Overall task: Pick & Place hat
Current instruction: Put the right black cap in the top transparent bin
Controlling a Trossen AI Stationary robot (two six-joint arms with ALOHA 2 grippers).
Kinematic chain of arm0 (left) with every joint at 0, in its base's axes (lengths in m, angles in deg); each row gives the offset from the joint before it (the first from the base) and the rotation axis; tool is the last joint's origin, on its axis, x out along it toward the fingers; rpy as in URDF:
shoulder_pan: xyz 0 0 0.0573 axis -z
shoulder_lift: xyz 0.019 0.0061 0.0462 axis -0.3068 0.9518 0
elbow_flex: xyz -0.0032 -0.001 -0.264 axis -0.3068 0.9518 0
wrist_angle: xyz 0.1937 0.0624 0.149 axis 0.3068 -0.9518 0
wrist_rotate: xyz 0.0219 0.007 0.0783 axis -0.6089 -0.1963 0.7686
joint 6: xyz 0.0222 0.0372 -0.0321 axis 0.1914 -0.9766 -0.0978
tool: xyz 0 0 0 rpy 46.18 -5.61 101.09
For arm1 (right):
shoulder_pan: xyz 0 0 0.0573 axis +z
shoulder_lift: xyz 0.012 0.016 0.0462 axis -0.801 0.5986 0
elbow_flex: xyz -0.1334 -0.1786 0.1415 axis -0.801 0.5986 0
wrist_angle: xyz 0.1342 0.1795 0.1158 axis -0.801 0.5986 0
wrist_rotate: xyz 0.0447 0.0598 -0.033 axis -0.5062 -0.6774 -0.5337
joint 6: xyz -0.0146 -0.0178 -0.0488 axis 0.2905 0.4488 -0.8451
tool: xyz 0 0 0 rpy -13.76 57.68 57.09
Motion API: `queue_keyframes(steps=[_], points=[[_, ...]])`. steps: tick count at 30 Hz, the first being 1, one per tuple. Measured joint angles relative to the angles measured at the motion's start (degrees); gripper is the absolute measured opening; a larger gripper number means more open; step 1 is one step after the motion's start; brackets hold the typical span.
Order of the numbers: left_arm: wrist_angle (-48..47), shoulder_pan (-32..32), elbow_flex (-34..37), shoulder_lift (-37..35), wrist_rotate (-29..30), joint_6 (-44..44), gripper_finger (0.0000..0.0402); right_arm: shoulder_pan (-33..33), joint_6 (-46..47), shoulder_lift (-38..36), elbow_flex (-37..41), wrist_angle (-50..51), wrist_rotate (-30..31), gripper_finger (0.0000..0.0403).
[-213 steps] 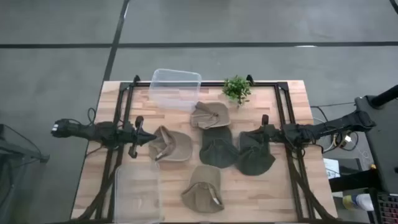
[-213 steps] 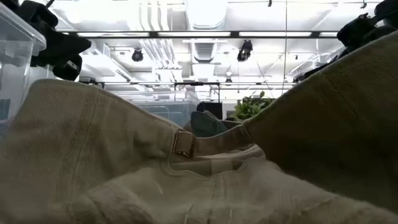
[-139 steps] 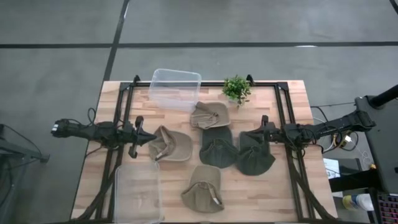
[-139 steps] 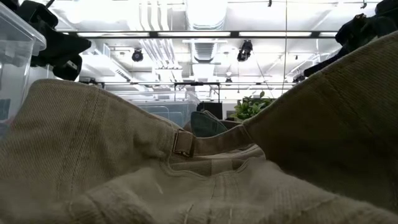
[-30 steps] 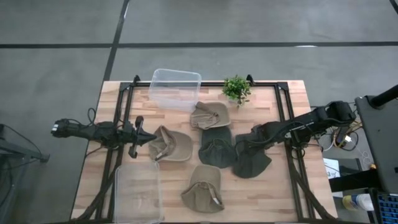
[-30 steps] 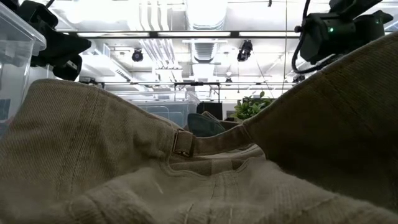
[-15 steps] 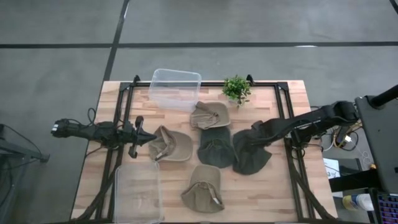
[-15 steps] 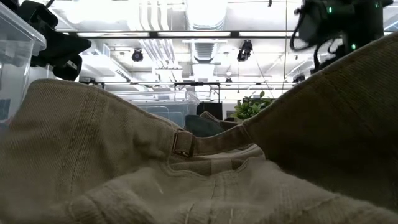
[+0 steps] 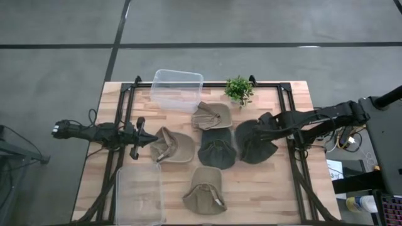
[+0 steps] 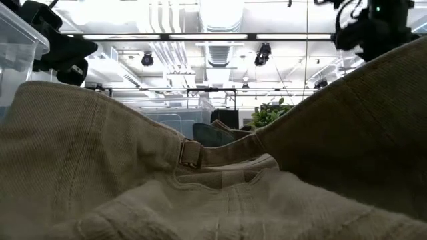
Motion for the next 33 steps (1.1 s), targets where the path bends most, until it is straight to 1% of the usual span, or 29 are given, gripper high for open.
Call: queue_keyframes(steps=[5, 10, 16, 23, 28, 33], points=[[0.0, 0.0, 0.0, 0.0, 0.0, 0.0, 0.0000, 0.0, -2.3, 0.3, -4.1, -0.2, 2.7, 0.0011], [0.0, 0.0, 0.0, 0.0, 0.0, 0.0, 0.0000, 0.0, -4.5, 0.9, -6.8, -0.2, 3.5, 0.0011], [0.0, 0.0, 0.0, 0.0, 0.0, 0.0, 0.0000, 0.0, -6.8, 0.9, -8.6, -0.2, 4.3, 0.0011], [0.2, 0.0, 0.0, 0.0, 0.0, 1.5, 0.0000, 0.0, -9.6, 0.9, -8.7, -0.4, 4.3, 0.0011], [4.0, 0.0, 0.0, 0.0, 0.1, 3.8, 0.0000, 0.0, -11.3, 0.9, -9.6, 0.0, 4.3, 0.0011], [7.4, 0.0, 0.0, 0.0, 0.6, 5.3, 0.0000, -0.2, -14.1, 0.8, -11.6, 0.3, 7.0, 0.0011]])
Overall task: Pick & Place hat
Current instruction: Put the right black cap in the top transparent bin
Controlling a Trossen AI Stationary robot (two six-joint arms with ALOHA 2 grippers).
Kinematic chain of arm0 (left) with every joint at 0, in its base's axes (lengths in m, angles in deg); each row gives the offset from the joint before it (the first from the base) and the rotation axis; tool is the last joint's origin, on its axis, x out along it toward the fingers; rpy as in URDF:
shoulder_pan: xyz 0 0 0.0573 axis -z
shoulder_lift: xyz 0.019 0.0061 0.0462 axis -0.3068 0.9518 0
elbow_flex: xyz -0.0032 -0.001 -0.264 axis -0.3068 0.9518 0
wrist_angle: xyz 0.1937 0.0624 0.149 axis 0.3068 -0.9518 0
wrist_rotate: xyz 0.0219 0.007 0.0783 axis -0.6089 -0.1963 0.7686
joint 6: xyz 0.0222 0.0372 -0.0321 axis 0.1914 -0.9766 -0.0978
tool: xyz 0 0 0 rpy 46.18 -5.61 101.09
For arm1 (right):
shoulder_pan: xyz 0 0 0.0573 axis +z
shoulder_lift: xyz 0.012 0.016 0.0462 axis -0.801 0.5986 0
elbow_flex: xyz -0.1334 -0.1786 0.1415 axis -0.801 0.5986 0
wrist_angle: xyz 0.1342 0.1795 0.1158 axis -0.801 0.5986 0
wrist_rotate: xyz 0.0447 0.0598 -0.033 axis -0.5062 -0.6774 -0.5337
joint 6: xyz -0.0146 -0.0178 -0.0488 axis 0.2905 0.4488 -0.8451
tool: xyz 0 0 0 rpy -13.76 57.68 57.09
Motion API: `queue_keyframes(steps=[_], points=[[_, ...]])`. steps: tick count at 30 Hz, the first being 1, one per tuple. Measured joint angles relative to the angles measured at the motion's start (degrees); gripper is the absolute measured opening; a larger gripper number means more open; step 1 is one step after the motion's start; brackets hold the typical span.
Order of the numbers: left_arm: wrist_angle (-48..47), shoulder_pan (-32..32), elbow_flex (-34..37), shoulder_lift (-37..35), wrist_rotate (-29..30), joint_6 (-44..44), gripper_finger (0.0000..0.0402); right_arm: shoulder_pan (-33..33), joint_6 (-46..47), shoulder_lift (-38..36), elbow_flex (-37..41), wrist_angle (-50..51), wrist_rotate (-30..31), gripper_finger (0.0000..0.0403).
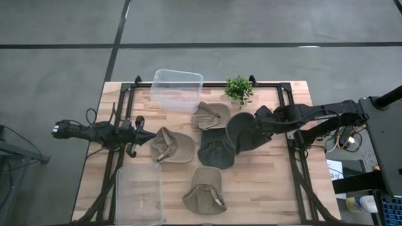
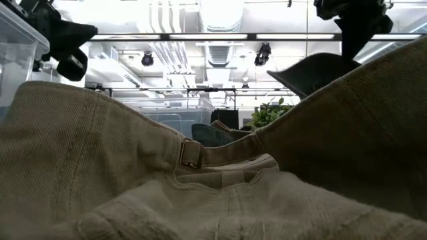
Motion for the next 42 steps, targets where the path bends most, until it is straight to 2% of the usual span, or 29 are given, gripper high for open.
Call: queue_keyframes(steps=[7, 11, 14, 17, 24, 29, 42], points=[[0.0, 0.0, 0.0, 0.1, 0.5, 3.0, 0.0000, 0.0, -2.4, 0.2, -3.9, 0.2, 2.5, 0.0011], [0.2, 0.0, 0.0, 0.2, 6.9, 7.7, 0.0000, 0.0, -4.1, 1.2, -6.6, 0.1, 3.1, 0.0011], [0.2, 0.0, -0.1, 0.3, 8.0, 8.4, 0.0007, -0.5, -5.8, 2.2, -9.0, -0.1, 3.2, 0.0011], [0.5, -0.1, -0.5, 1.1, 8.1, 9.5, 0.0038, -1.3, -7.7, 3.7, -11.0, -0.1, 3.2, 0.0011], [3.9, -0.3, -1.7, 5.3, 11.7, 16.1, 0.0150, -3.5, -13.5, 10.5, -16.7, -0.2, 2.7, 0.0011], [3.5, -0.4, -4.5, 10.6, 13.4, 17.3, 0.0181, -4.4, -18.1, 17.2, -22.0, -0.2, 1.2, 0.0011], [3.1, -1.2, -15.8, 32.0, 13.9, 14.5, 0.0183, -5.5, -29.7, 32.6, -41.8, 0.4, -3.4, 0.0011]])
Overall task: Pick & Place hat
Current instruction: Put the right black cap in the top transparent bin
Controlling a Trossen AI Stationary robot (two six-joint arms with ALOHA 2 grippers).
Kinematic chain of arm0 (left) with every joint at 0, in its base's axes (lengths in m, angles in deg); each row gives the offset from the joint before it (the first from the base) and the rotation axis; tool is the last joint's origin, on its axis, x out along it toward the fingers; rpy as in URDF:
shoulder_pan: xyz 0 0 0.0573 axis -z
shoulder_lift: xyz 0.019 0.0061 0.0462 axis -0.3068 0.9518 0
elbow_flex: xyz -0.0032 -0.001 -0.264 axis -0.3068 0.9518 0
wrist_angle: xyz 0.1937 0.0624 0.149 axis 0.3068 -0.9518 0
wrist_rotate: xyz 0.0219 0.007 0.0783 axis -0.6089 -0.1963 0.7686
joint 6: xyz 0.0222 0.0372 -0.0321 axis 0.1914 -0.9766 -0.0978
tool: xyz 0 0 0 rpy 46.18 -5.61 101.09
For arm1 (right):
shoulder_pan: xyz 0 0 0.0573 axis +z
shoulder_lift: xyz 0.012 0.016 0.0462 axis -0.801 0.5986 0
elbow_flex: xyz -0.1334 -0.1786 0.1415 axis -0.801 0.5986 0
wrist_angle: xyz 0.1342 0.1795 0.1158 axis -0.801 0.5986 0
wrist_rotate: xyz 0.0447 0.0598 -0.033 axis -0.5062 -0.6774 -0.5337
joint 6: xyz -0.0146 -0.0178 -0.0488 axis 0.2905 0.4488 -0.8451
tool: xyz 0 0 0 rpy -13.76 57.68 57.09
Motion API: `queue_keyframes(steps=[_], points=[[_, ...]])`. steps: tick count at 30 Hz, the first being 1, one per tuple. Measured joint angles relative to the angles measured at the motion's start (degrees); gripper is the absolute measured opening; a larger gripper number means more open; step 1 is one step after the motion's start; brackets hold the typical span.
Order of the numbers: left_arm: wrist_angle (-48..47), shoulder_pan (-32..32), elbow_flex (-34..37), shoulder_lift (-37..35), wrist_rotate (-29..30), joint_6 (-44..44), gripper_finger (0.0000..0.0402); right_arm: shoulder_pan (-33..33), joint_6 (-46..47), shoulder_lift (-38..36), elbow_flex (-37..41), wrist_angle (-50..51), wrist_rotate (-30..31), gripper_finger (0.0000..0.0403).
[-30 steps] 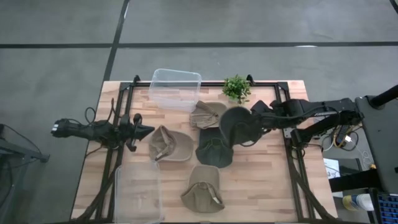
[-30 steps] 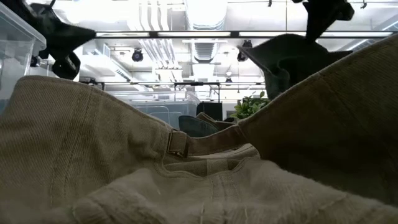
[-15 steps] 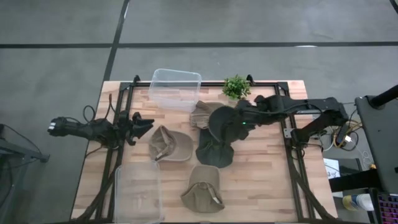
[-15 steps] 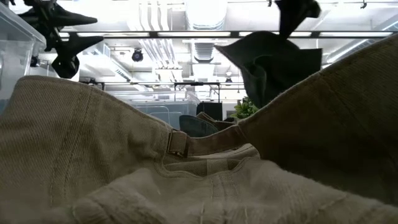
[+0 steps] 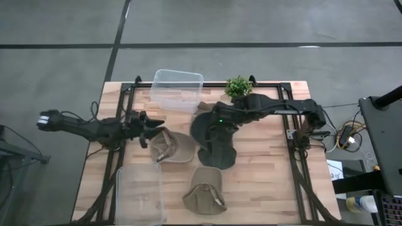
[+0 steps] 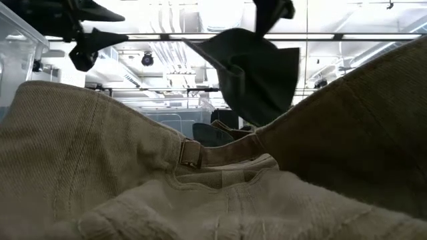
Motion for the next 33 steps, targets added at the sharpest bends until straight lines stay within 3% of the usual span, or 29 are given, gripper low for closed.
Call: queue_keyframes(steps=[13, 29, 33], points=[[-4.2, -2.9, -11.9, 18.0, -3.6, -0.1, 0.0183, -0.2, -6.2, 12.1, -15.1, 5.6, -1.3, 0.0011], [-6.6, -5.9, -15.9, 25.1, -4.7, -3.1, 0.0182, -0.2, -9.8, 16.3, -20.3, 5.8, -1.9, 0.0011], [-6.7, -7.1, -16.6, 25.6, -8.3, -3.4, 0.0153, -0.2, -10.4, 16.2, -20.3, 5.6, -1.9, 0.0011]])
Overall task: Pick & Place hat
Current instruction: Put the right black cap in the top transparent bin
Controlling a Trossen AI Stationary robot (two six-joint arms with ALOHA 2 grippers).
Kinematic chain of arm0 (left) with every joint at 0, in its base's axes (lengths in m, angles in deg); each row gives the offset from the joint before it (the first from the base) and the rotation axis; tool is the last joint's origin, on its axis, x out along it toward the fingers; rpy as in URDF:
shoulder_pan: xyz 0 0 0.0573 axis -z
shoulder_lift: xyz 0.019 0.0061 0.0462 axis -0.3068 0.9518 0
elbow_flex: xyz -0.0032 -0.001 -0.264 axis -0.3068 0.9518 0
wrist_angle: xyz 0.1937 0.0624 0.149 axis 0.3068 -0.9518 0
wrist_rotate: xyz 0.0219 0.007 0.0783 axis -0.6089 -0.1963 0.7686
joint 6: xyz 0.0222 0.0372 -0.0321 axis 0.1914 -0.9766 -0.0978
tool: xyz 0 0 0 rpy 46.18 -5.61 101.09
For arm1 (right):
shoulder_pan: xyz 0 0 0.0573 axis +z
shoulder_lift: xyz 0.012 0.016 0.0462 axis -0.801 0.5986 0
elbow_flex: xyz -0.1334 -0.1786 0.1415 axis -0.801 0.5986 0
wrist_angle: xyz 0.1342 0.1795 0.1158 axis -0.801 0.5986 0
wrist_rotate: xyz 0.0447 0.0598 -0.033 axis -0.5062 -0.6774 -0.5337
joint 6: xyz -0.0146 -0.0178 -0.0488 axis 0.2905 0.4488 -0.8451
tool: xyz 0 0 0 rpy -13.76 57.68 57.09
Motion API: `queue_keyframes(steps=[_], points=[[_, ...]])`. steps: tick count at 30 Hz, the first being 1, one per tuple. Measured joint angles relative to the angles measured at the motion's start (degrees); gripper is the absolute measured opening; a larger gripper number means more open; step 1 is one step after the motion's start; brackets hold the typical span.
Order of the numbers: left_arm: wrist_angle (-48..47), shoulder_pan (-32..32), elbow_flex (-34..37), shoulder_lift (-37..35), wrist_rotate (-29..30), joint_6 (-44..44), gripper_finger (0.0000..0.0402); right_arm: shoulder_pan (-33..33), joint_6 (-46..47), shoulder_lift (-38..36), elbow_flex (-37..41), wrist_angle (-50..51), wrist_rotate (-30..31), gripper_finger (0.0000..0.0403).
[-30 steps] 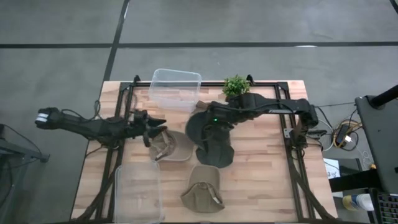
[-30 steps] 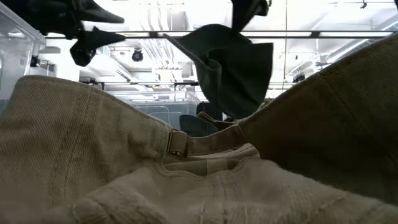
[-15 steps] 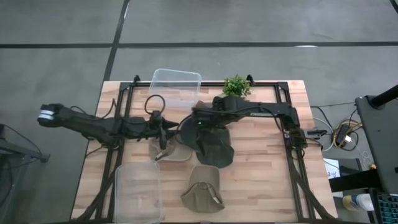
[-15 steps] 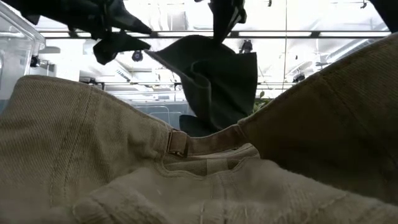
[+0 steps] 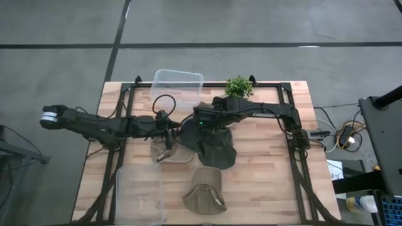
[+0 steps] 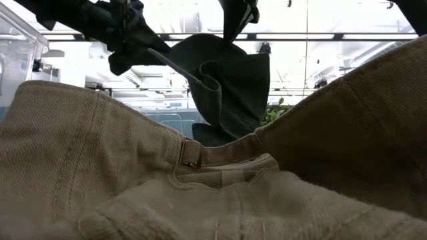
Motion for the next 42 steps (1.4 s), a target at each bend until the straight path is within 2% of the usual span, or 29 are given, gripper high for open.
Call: queue_keyframes(steps=[3, 5, 7, 13, 20, 27, 32, 37, 42], points=[[-0.1, -1.2, -0.2, 0.6, -3.4, 0.1, 0.0095, 0.0, -0.1, 0.0, 0.0, -0.2, 0.1, 0.0011], [-0.6, -2.1, -0.2, 0.9, -4.2, 0.5, 0.0042, 0.0, -0.2, 0.0, 0.0, -0.3, 0.1, 0.0011], [-0.6, -3.1, -0.1, 0.8, -4.4, 1.4, 0.0015, 0.1, 0.0, 0.0, 0.0, -0.3, 0.5, 0.0015], [-1.0, -6.7, -0.1, -0.7, -8.3, 1.5, 0.0007, 0.0, 0.8, 0.0, 0.0, -1.1, 1.4, 0.0051], [-1.4, -11.0, -1.9, -3.1, -12.3, 1.3, 0.0006, 0.5, 1.6, -0.6, 0.1, -0.2, 4.0, 0.0139], [-5.4, -16.5, -5.0, -5.3, -12.9, -1.8, 0.0006, 1.0, 0.8, -3.0, 0.1, 1.4, 5.6, 0.0216], [-10.5, -22.0, -8.8, -6.0, -11.7, -3.7, 0.0006, 1.0, 1.1, -5.7, 0.1, 2.7, 5.8, 0.0242], [-17.4, -28.2, -13.2, -6.3, -12.2, -5.8, 0.0006, 1.0, 0.2, -9.6, 0.2, 2.4, 11.6, 0.0257], [-17.4, -34.7, -15.9, -6.3, -13.5, -6.4, 0.0006, 1.4, 1.8, -13.6, 0.2, 2.4, 14.4, 0.0265]])
